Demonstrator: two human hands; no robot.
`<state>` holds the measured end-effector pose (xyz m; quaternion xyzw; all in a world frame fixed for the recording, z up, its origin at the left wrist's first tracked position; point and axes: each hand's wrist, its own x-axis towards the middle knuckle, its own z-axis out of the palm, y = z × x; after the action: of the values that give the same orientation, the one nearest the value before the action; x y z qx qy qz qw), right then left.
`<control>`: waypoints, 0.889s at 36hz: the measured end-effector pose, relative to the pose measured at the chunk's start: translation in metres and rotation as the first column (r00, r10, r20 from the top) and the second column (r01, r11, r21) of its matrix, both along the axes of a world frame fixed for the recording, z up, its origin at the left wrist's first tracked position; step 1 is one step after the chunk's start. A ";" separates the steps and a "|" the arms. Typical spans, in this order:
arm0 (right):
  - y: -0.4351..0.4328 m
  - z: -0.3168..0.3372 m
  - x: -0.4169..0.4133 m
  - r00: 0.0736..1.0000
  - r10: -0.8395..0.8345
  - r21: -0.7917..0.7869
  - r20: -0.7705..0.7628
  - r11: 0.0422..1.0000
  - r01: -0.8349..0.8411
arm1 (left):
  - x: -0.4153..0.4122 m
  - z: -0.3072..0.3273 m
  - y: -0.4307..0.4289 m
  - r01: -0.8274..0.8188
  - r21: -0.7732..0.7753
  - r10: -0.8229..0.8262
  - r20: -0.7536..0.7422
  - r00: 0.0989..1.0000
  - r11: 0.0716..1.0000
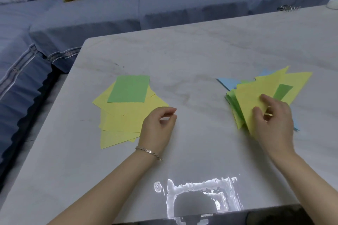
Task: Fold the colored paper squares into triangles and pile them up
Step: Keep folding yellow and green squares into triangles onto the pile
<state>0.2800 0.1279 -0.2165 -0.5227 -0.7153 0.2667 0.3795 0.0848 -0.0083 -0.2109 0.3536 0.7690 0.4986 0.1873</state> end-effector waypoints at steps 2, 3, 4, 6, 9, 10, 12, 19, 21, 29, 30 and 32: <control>0.014 -0.007 -0.002 0.986 0.030 -0.076 0.167 0.997 -0.017 | -0.013 -0.007 -0.005 -0.003 -0.098 -0.015 -0.181 0.983 0.995; 0.019 -0.010 -0.004 0.970 0.048 -0.107 0.238 0.994 -0.023 | -0.019 -0.011 -0.008 -0.018 -0.144 -0.019 -0.247 0.969 0.989; 0.023 -0.012 -0.007 0.952 0.061 -0.133 0.301 0.991 -0.022 | -0.026 -0.015 -0.010 -0.038 -0.192 -0.020 -0.294 0.955 0.981; 0.027 -0.012 -0.014 0.911 0.080 -0.183 0.405 0.983 -0.005 | -0.040 -0.021 -0.012 -0.076 -0.293 -0.038 -0.363 0.931 0.953; 0.021 -0.009 -0.023 0.859 0.082 -0.171 0.505 0.985 0.006 | -0.060 -0.025 -0.012 -0.109 -0.437 -0.097 -0.424 0.900 0.893; 0.017 -0.010 -0.025 0.860 0.074 -0.107 0.504 0.994 -0.023 | -0.066 -0.024 -0.011 -0.124 -0.472 -0.111 -0.439 0.892 0.873; 0.007 -0.013 -0.027 0.881 0.107 0.029 0.460 0.990 -0.136 | -0.079 -0.022 -0.006 -0.160 -0.536 -0.129 -0.461 0.878 0.829; -0.030 -0.027 -0.035 0.787 0.451 0.022 0.420 0.862 -0.506 | -0.114 -0.010 0.020 -0.208 -0.705 -0.188 -0.440 0.878 0.678; -0.036 -0.030 -0.037 0.751 0.514 -0.021 0.414 0.830 -0.557 | -0.117 -0.007 0.023 -0.232 -0.734 -0.210 -0.456 0.865 0.638; -0.042 -0.023 -0.036 0.675 0.630 -0.115 0.384 0.758 -0.642 | -0.124 -0.013 0.029 -0.291 -0.769 -0.528 -0.614 0.587 0.570; -0.042 -0.022 -0.036 0.676 0.635 -0.121 0.374 0.756 -0.643 | -0.125 -0.015 0.028 -0.295 -0.754 -0.503 -0.626 0.596 0.587; -0.043 -0.020 -0.035 0.670 0.643 -0.142 0.371 0.753 -0.643 | -0.126 -0.016 0.026 -0.304 -0.703 -0.412 -0.652 0.636 0.643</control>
<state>0.2452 0.0847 -0.2367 -0.2801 -0.9146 0.2708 0.1081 -0.0415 0.0175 -0.2265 0.4421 0.8932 -0.0812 -0.0111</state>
